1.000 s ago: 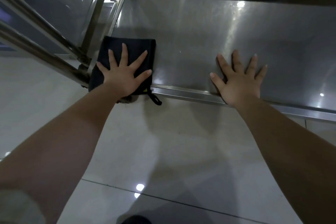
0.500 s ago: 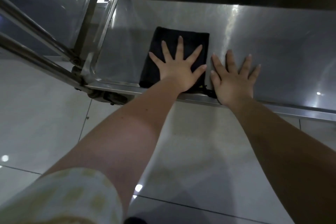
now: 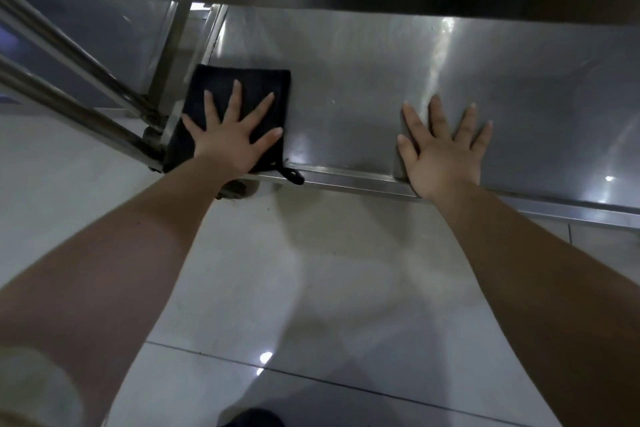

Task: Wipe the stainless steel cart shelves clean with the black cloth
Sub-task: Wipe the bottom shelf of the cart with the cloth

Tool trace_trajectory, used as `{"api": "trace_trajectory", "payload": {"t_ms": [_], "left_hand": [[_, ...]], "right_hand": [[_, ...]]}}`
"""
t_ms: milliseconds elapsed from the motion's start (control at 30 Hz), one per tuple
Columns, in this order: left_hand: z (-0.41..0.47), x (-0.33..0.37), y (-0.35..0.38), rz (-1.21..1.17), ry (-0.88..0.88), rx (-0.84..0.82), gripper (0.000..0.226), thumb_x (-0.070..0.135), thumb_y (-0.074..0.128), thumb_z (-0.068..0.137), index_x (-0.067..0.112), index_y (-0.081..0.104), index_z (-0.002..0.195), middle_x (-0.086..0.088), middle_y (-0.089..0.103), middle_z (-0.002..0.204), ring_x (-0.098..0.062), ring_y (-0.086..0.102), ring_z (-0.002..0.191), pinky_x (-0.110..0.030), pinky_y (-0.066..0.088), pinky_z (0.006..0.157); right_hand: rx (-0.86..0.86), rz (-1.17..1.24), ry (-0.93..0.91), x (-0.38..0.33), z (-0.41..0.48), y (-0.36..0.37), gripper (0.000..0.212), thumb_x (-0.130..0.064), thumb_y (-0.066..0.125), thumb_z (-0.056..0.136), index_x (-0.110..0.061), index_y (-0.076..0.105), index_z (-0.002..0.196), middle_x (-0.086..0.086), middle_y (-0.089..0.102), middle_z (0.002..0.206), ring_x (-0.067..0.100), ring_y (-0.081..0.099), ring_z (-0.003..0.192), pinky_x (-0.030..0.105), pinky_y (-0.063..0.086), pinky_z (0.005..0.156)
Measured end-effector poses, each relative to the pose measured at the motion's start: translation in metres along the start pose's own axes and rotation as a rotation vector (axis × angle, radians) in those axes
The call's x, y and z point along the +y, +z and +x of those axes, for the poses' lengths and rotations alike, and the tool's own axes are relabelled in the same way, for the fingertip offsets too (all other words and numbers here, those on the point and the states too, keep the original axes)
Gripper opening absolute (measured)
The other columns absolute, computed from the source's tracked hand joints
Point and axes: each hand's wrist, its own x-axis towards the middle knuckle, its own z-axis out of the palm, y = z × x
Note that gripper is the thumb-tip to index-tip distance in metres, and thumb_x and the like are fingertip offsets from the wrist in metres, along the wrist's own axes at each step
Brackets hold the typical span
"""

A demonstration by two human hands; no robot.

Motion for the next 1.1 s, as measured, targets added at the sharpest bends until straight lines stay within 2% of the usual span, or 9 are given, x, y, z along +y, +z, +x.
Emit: {"api": "trace_trajectory", "payload": {"t_ms": [100, 233, 300, 433, 567, 767, 1000, 1100], "left_hand": [[-0.009, 0.039, 0.005, -0.015, 0.004, 0.005, 0.069, 0.09, 0.0, 0.07, 0.069, -0.019, 0.133, 0.006, -0.022, 0.161, -0.046, -0.018, 0.143, -0.078, -0.006, 0.102], [-0.034, 0.122, 0.024, 0.025, 0.165, 0.062, 0.069, 0.088, -0.004, 0.073, 0.064, -0.019, 0.136, 0.003, -0.02, 0.161, -0.049, -0.019, 0.142, -0.078, -0.012, 0.097], [-0.04, 0.146, 0.029, 0.029, 0.191, 0.086, 0.068, 0.088, -0.004, 0.074, 0.064, -0.02, 0.136, 0.004, -0.02, 0.161, -0.047, -0.02, 0.142, -0.077, -0.015, 0.096], [-0.037, 0.146, 0.029, 0.01, 0.178, 0.091, 0.068, 0.091, -0.001, 0.073, 0.067, -0.02, 0.134, 0.008, -0.02, 0.161, -0.044, -0.02, 0.143, -0.077, -0.015, 0.097], [-0.037, 0.147, 0.027, 0.024, 0.181, 0.071, 0.069, 0.092, -0.003, 0.071, 0.067, -0.023, 0.133, 0.007, -0.021, 0.16, -0.045, -0.02, 0.143, -0.078, -0.011, 0.098], [-0.037, 0.156, 0.023, 0.038, 0.148, 0.009, 0.069, 0.092, -0.005, 0.07, 0.067, -0.028, 0.13, 0.005, -0.027, 0.159, -0.048, -0.021, 0.142, -0.079, -0.008, 0.099], [-0.029, 0.283, 0.025, 0.026, 0.29, 0.006, 0.062, 0.081, -0.001, 0.08, 0.063, -0.022, 0.136, 0.003, -0.028, 0.158, -0.05, -0.025, 0.139, -0.08, -0.018, 0.091], [-0.002, 0.323, 0.014, -0.031, 0.246, 0.017, 0.056, 0.072, 0.006, 0.09, 0.061, -0.012, 0.142, 0.003, -0.022, 0.161, -0.048, -0.023, 0.141, -0.081, -0.015, 0.093]], "right_hand": [[-0.007, -0.005, -0.003, -0.001, 0.0, -0.001, 0.061, -0.069, -0.002, 0.088, -0.053, -0.015, 0.145, -0.006, -0.011, 0.163, 0.049, -0.014, 0.144, 0.067, -0.013, 0.11], [-0.019, 0.002, -0.021, 0.002, -0.001, -0.005, 0.064, -0.07, 0.001, 0.089, -0.049, -0.013, 0.148, -0.005, -0.012, 0.163, 0.049, -0.015, 0.144, 0.066, -0.012, 0.11], [-0.033, 0.022, -0.054, 0.006, -0.001, -0.008, 0.064, -0.07, 0.005, 0.09, -0.049, -0.011, 0.149, -0.006, -0.013, 0.163, 0.046, -0.015, 0.144, 0.063, -0.013, 0.11], [-0.075, 0.016, -0.124, 0.047, -0.004, -0.012, 0.067, -0.073, 0.008, 0.088, -0.05, -0.006, 0.149, -0.013, -0.008, 0.163, 0.034, -0.011, 0.149, 0.06, -0.009, 0.113], [-0.062, 0.073, 0.048, 0.116, -0.019, -0.009, 0.068, -0.075, 0.009, 0.087, -0.052, -0.005, 0.149, -0.012, -0.007, 0.163, 0.034, -0.012, 0.149, 0.061, -0.006, 0.116], [-0.042, 0.034, 0.088, 0.117, -0.022, -0.002, 0.07, -0.076, -0.001, 0.083, -0.051, -0.01, 0.148, -0.011, -0.011, 0.163, 0.035, -0.016, 0.147, 0.065, -0.009, 0.112], [-0.03, 0.036, 0.075, 0.119, -0.025, -0.005, 0.065, -0.068, -0.004, 0.089, -0.046, -0.013, 0.149, -0.008, -0.017, 0.162, 0.035, -0.019, 0.147, 0.065, -0.011, 0.112], [-0.017, 0.052, 0.071, 0.122, -0.026, -0.005, 0.056, -0.054, 0.0, 0.096, -0.045, -0.014, 0.149, -0.008, -0.015, 0.162, 0.034, -0.018, 0.147, 0.065, -0.008, 0.113]]}}
